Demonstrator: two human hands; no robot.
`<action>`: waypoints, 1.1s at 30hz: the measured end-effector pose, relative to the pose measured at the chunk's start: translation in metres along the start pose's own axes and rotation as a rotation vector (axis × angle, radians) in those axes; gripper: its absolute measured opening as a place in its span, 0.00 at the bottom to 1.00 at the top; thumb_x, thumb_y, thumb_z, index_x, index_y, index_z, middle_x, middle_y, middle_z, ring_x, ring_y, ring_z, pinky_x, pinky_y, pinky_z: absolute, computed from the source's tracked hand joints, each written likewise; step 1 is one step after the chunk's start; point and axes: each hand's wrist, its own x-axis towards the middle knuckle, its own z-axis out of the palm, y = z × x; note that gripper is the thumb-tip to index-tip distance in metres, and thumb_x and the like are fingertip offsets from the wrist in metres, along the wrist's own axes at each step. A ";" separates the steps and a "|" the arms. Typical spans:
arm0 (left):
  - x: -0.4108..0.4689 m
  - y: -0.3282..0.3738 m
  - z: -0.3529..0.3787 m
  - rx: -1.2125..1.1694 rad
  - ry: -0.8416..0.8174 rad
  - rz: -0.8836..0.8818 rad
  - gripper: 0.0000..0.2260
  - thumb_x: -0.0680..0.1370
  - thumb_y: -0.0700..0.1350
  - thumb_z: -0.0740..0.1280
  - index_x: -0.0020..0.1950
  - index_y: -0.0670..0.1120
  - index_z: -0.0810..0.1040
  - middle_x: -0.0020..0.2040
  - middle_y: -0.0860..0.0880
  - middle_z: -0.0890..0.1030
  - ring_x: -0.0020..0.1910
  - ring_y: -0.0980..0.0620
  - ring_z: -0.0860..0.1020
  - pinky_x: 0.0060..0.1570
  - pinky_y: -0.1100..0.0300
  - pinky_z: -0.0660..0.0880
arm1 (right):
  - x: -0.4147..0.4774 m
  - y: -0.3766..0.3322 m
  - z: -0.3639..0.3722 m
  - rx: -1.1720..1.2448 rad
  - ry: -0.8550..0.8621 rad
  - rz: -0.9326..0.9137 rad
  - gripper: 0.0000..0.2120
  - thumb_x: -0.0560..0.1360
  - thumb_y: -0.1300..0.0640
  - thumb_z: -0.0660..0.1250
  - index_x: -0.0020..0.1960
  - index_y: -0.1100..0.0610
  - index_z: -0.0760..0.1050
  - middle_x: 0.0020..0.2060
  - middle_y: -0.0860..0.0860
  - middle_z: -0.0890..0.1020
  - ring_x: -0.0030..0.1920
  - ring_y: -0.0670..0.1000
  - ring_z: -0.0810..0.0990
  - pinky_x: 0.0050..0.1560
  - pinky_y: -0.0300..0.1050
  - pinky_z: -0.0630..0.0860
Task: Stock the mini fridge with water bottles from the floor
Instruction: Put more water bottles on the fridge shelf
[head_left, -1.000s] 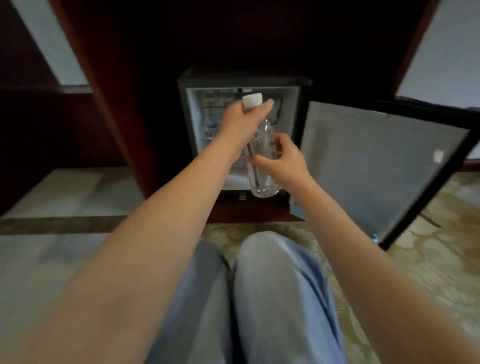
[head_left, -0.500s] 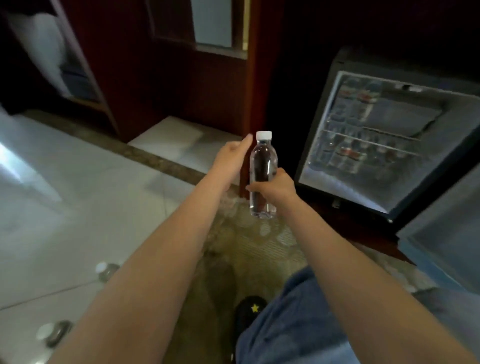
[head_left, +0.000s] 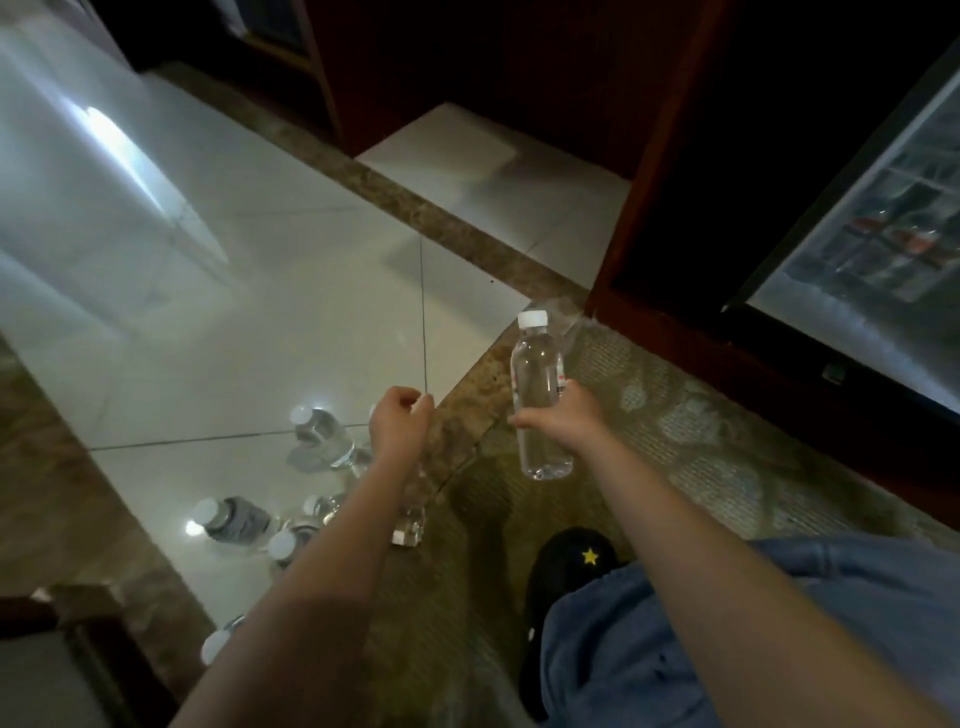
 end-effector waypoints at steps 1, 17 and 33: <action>0.004 -0.009 -0.006 0.040 0.008 0.008 0.13 0.77 0.45 0.66 0.60 0.40 0.76 0.57 0.43 0.79 0.53 0.48 0.76 0.49 0.59 0.70 | 0.002 0.003 0.002 -0.017 -0.007 0.000 0.34 0.66 0.54 0.77 0.68 0.58 0.67 0.61 0.55 0.76 0.59 0.57 0.76 0.50 0.48 0.74; 0.051 -0.074 0.005 -0.067 -0.023 -0.259 0.35 0.70 0.43 0.75 0.71 0.42 0.61 0.67 0.42 0.72 0.65 0.41 0.71 0.58 0.53 0.70 | 0.009 0.033 0.021 -0.119 -0.026 0.048 0.36 0.66 0.54 0.78 0.68 0.57 0.66 0.62 0.54 0.75 0.61 0.56 0.75 0.50 0.47 0.73; 0.053 -0.082 0.013 -0.007 0.046 -0.169 0.29 0.68 0.44 0.76 0.65 0.43 0.70 0.62 0.44 0.77 0.63 0.43 0.74 0.62 0.50 0.70 | 0.019 0.041 0.017 -0.087 0.033 0.049 0.38 0.64 0.53 0.78 0.69 0.57 0.66 0.63 0.55 0.75 0.61 0.57 0.75 0.56 0.51 0.74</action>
